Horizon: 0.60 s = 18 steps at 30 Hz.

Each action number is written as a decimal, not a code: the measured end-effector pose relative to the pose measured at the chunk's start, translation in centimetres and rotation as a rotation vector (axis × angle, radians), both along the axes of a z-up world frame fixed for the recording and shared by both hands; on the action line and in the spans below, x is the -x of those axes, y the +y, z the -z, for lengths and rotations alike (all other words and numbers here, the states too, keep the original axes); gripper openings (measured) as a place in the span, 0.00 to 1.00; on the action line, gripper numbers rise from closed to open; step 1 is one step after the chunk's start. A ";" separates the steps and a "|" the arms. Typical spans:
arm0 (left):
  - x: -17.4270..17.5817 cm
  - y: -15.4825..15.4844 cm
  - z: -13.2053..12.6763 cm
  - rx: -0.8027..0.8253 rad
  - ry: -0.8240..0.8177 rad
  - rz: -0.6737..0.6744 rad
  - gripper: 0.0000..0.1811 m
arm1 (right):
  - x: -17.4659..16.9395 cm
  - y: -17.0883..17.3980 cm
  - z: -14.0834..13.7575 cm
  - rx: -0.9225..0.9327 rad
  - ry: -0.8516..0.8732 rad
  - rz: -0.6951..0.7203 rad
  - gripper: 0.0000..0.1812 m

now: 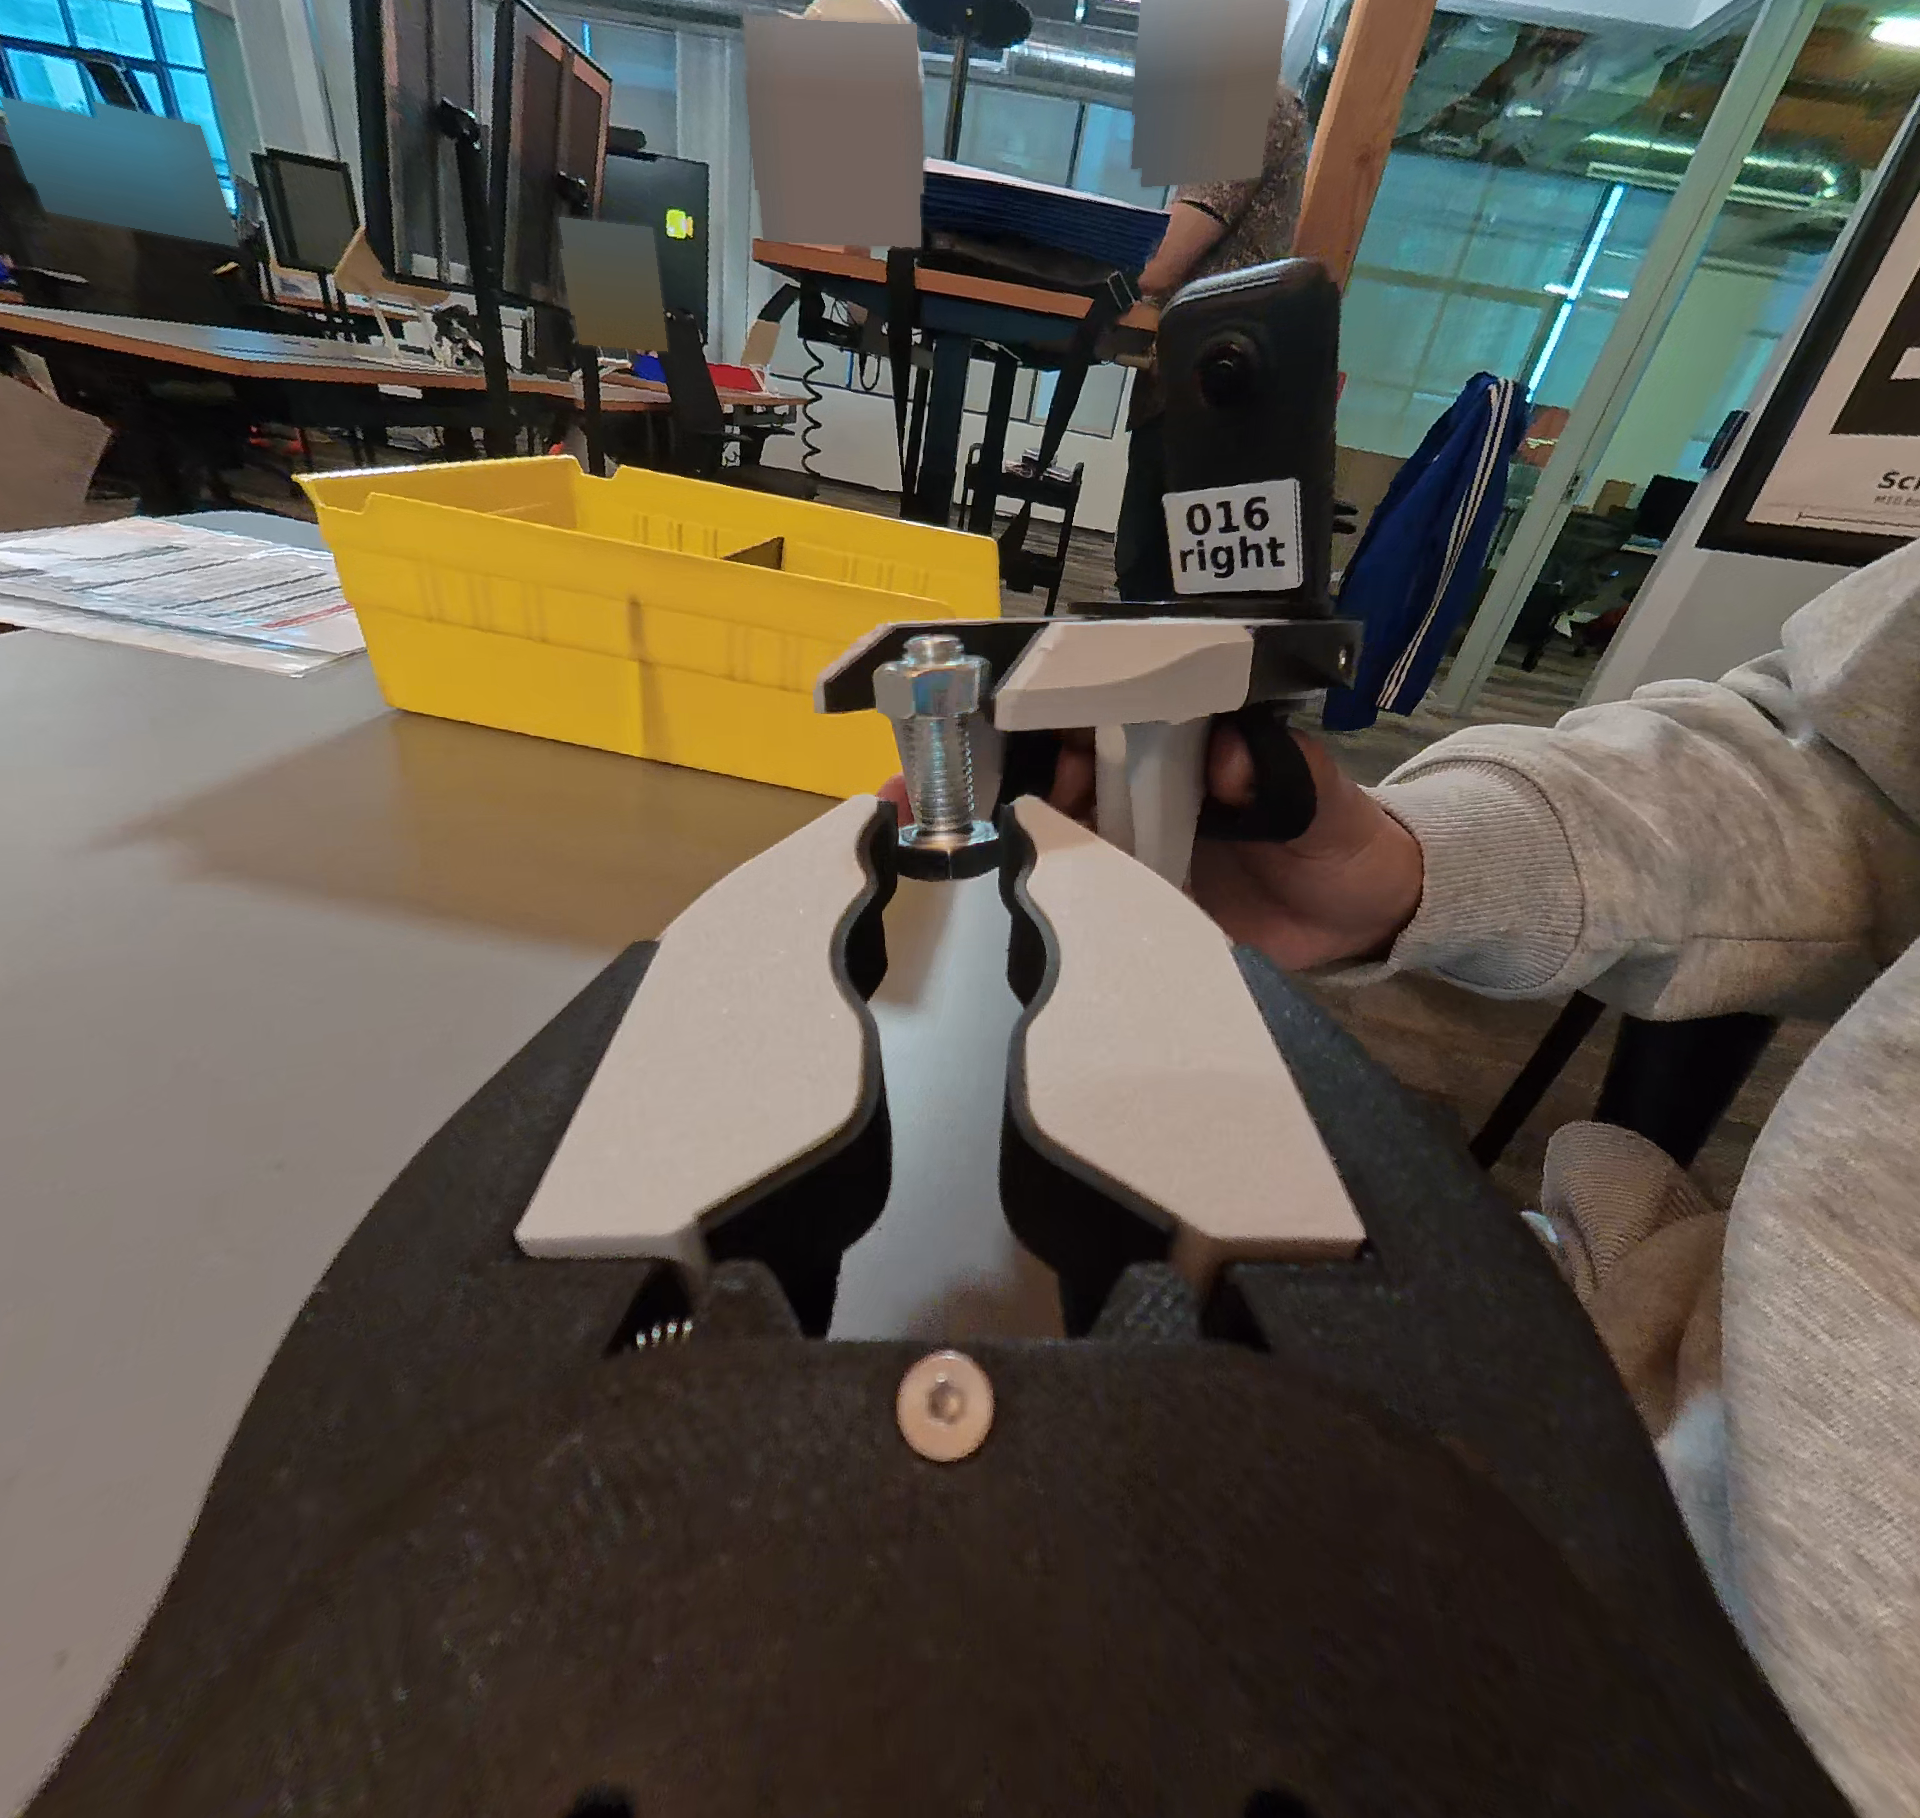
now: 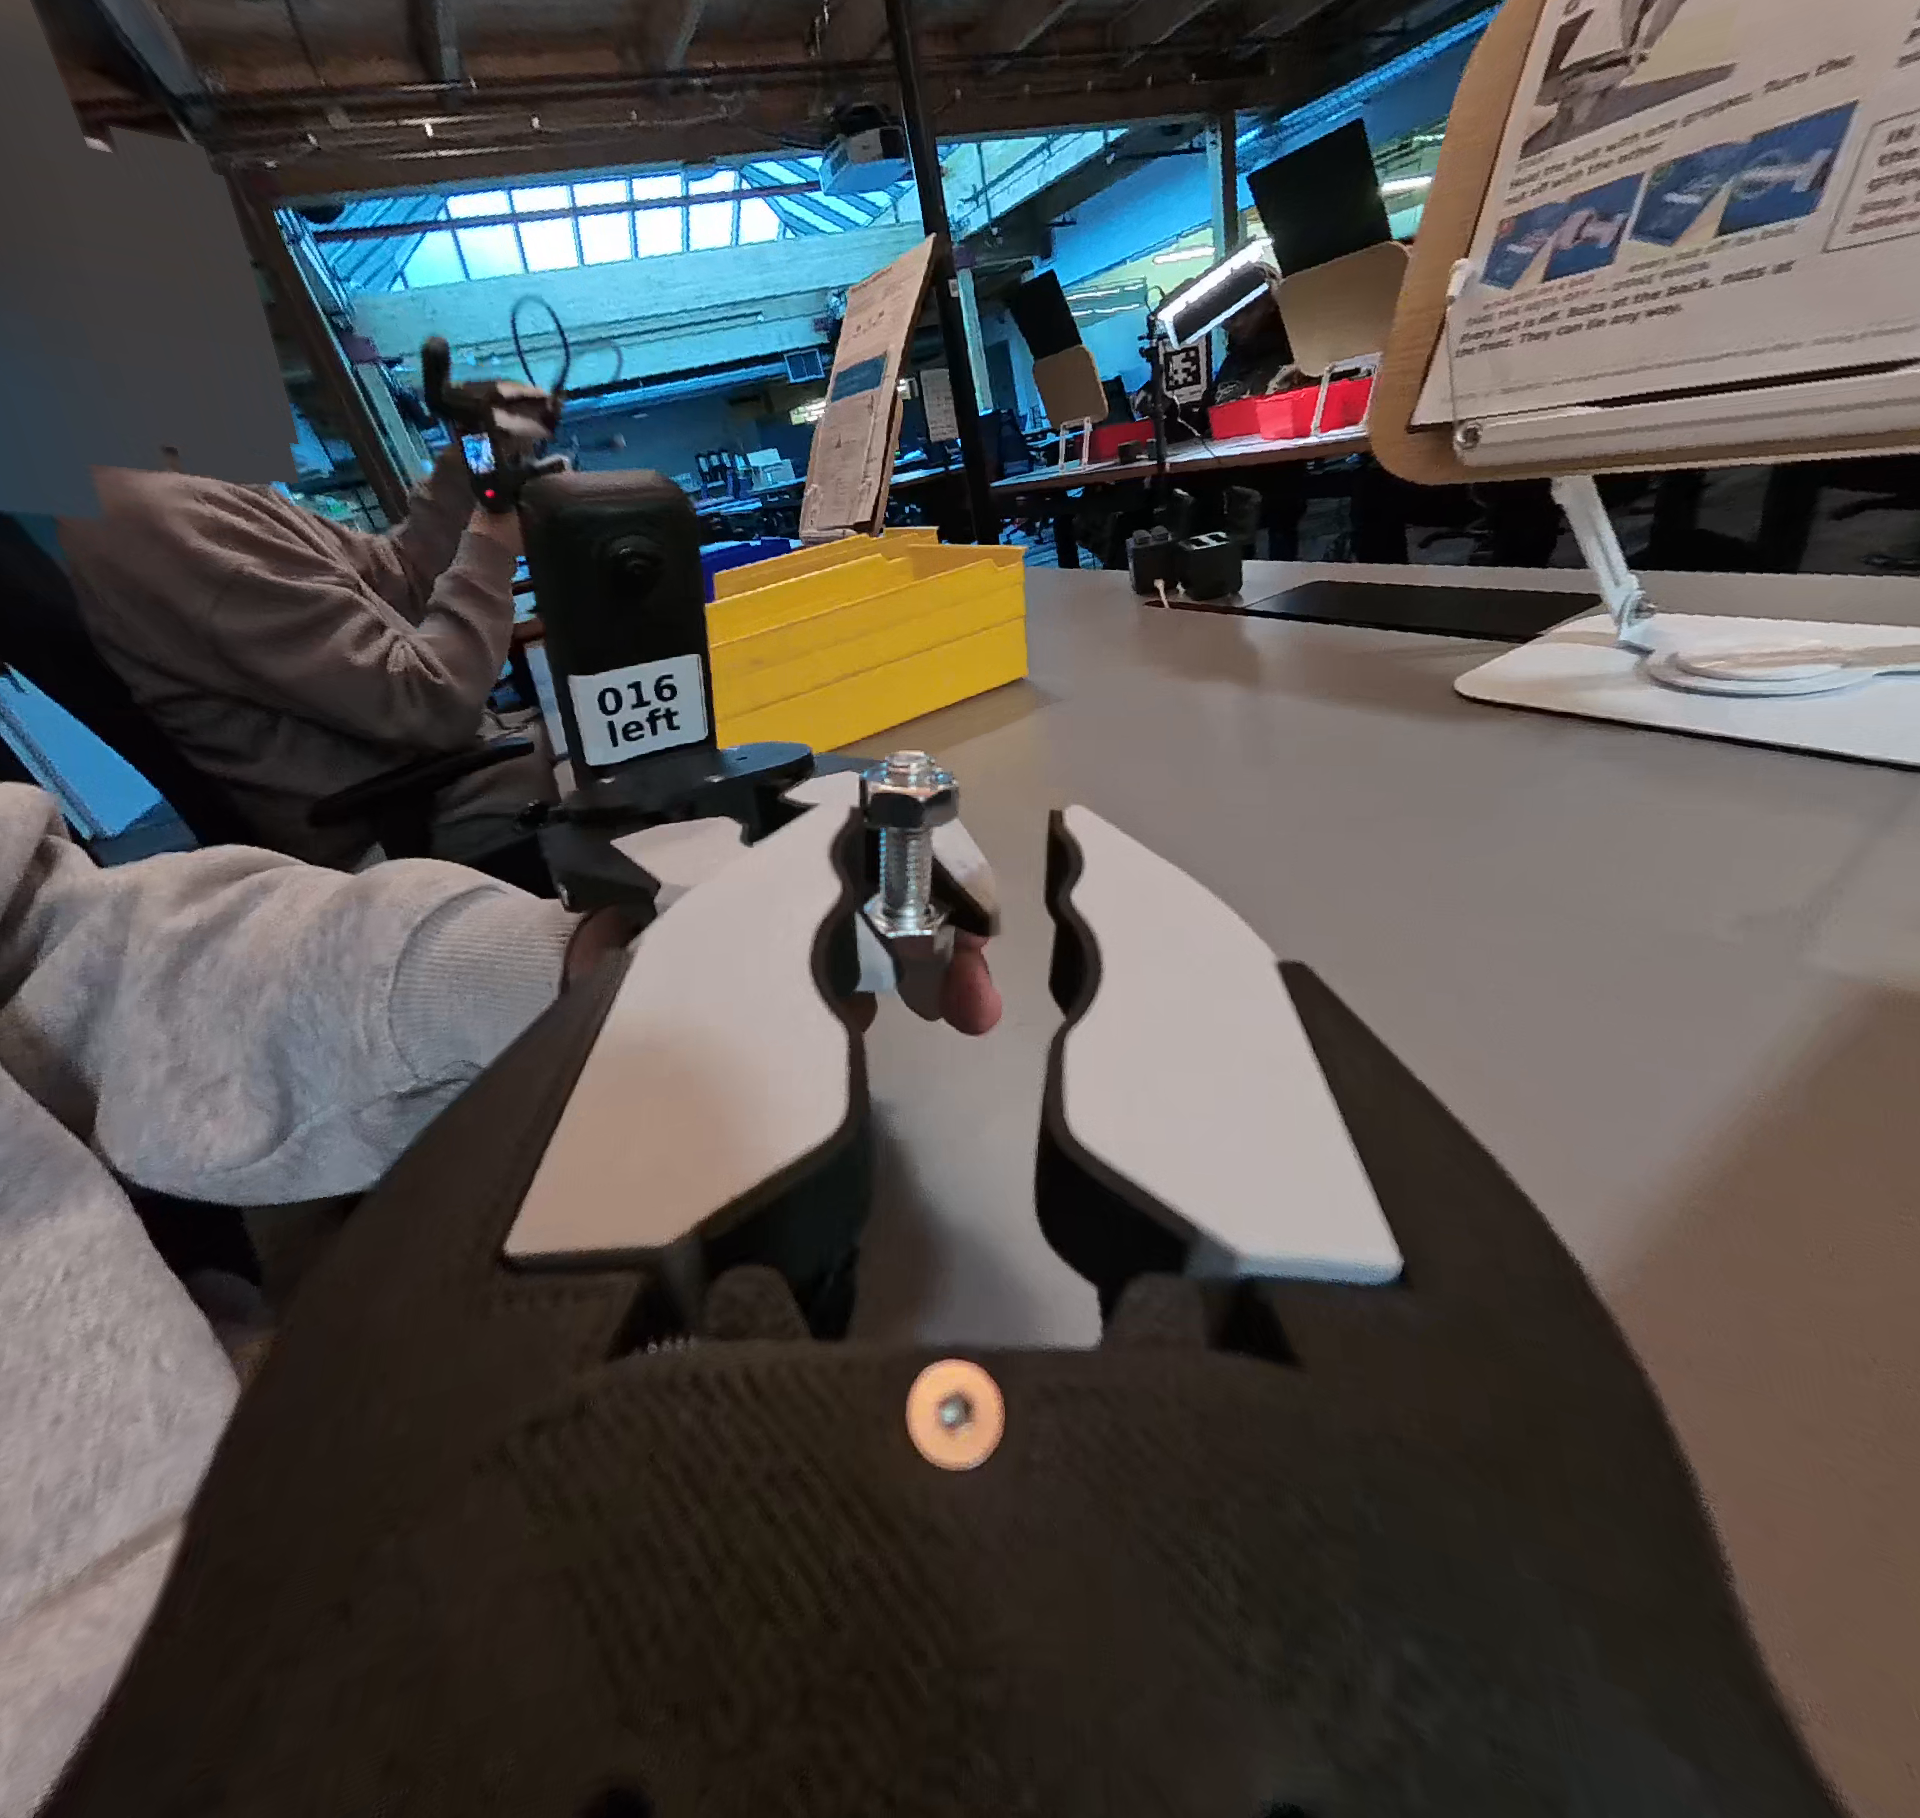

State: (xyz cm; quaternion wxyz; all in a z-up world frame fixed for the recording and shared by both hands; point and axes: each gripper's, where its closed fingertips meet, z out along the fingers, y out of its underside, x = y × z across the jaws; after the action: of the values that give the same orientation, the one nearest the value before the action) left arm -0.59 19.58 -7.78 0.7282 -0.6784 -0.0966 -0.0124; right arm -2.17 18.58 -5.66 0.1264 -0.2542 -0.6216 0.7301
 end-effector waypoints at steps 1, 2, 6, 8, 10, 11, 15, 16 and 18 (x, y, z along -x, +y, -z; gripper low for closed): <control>0.0 0.0 0.0 -0.004 -0.004 0.000 0.10 | 0.1 0.1 0.0 0.008 -0.015 0.001 0.19; 0.1 -0.1 0.0 -0.005 -0.006 -0.001 0.10 | 0.2 0.1 0.0 0.011 -0.020 0.003 0.19; 0.0 0.0 0.0 -0.002 -0.001 -0.001 0.10 | 0.1 0.1 0.0 -0.009 0.010 0.014 0.18; 0.1 -0.1 0.0 -0.004 -0.004 -0.003 0.10 | 0.1 0.1 0.0 -0.001 0.001 0.007 0.18; 0.1 0.0 0.0 -0.004 -0.007 -0.003 0.10 | 0.0 0.0 0.0 0.012 -0.017 -0.010 0.18; 0.1 0.0 0.0 -0.003 -0.005 -0.003 0.10 | -0.1 -0.1 0.0 0.014 -0.023 -0.025 0.15; 0.0 0.0 0.0 0.001 0.002 -0.001 0.10 | -0.6 -0.4 -0.1 0.004 -0.006 -0.042 0.09; 0.0 0.0 0.0 0.000 0.002 0.000 0.10 | -0.6 -0.4 -0.1 0.001 -0.003 -0.042 0.09; 0.0 0.0 0.0 -0.004 0.001 -0.001 0.10 | -0.6 -0.4 -0.1 0.003 -0.004 -0.044 0.10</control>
State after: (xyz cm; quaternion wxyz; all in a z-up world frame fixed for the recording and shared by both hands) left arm -0.60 19.58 -7.73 0.7296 -0.6769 -0.0966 -0.0117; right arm -1.61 18.21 -5.55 0.1087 -0.2422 -0.6260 0.7332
